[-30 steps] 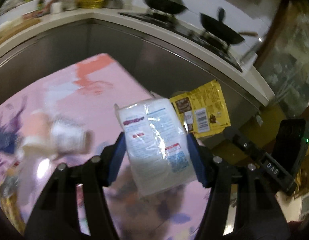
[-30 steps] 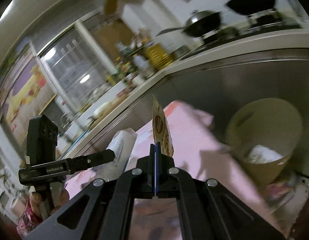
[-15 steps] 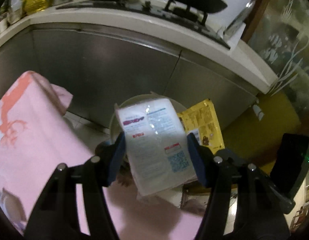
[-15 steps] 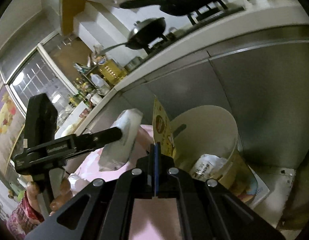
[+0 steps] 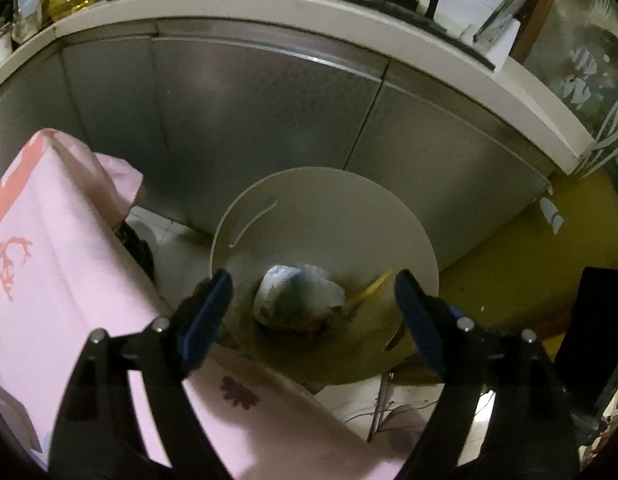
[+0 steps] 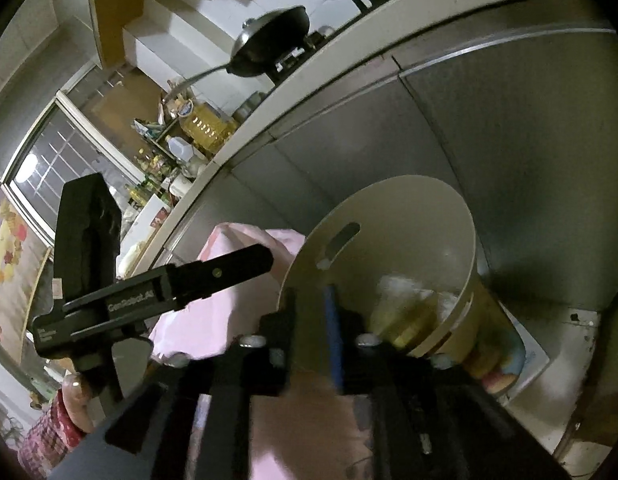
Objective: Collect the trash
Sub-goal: 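Carry both items over the beige bin and open both tools to drop them, then move both tools back over the trash on the table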
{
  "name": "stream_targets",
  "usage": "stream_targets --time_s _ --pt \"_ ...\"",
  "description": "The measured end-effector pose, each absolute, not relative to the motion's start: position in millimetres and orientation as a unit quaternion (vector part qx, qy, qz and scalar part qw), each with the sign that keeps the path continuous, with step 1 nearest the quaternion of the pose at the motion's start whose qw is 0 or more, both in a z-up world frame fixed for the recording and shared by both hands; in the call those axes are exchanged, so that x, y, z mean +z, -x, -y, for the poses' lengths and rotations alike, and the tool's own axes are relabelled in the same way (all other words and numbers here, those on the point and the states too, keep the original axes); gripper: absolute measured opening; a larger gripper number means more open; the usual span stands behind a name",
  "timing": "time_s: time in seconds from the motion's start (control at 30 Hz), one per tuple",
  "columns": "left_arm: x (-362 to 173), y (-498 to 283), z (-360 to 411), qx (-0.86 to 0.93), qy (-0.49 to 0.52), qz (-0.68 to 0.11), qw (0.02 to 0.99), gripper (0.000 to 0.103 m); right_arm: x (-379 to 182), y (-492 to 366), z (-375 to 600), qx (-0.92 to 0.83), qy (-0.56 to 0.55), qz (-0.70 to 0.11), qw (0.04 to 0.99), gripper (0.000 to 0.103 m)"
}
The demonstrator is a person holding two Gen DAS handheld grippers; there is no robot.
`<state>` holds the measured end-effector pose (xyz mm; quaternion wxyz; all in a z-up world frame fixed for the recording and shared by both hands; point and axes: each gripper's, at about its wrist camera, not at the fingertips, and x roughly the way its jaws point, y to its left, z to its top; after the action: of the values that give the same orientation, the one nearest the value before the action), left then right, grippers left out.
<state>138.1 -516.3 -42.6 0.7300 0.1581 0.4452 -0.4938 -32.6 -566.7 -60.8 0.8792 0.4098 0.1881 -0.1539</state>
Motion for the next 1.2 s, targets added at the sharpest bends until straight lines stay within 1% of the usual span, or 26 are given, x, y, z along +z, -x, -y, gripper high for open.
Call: stream_targets --time_s 0.03,0.07,0.3,0.43,0.67,0.87,0.97,1.1,1.2 --pt "-36 -136 511 -0.496 -0.155 -0.439 0.733 0.08 -58 35 566 -0.157 -0.408 -0.184 0.88 0.051" --pt "-31 -133 506 -0.497 -0.152 -0.435 0.735 0.08 -53 39 563 -0.162 -0.406 -0.173 0.883 0.056" --pt "16 -103 450 -0.528 -0.098 -0.396 0.745 0.08 -15 51 545 -0.147 -0.4 -0.125 0.896 0.056" --pt "30 -75 398 -0.53 -0.095 -0.37 0.757 0.08 -7 49 527 -0.134 -0.402 -0.123 0.897 0.056" --pt "28 -52 300 -0.495 -0.095 -0.362 0.784 0.08 -15 21 476 -0.081 -0.402 -0.175 0.895 0.056" --pt "12 -56 182 -0.416 -0.091 -0.367 0.827 0.08 -18 -12 417 -0.02 -0.381 -0.228 0.896 0.056" --pt "6 -67 119 -0.364 -0.071 -0.38 0.847 0.08 -21 -29 381 0.012 -0.357 -0.257 0.898 0.056" --pt "2 -84 33 -0.287 -0.02 -0.389 0.875 0.08 -22 -50 335 0.055 -0.326 -0.29 0.898 0.056" --pt "-3 -89 -3 -0.255 -0.001 -0.392 0.884 0.08 -26 -66 300 0.085 -0.305 -0.318 0.894 0.056"
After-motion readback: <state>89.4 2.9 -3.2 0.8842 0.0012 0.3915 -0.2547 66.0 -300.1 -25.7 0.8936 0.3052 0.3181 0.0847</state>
